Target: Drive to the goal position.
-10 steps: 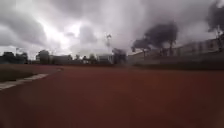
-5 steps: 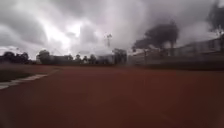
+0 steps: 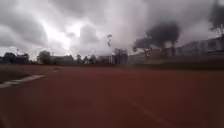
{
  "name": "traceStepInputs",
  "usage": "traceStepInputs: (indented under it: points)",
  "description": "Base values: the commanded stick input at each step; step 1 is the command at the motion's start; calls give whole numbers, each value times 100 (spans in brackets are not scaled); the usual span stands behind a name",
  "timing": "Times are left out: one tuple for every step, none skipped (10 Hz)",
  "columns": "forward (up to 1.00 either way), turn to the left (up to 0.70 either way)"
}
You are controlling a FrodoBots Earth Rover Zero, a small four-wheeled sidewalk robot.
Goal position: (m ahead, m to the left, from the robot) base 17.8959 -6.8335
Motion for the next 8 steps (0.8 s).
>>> traceStepInputs:
  points:
    - [70,0]
    - [70,0]
    - [70,0]
    - [70,0]
    - [70,0]
    - [70,0]
    - [70,0]
    - [70,0]
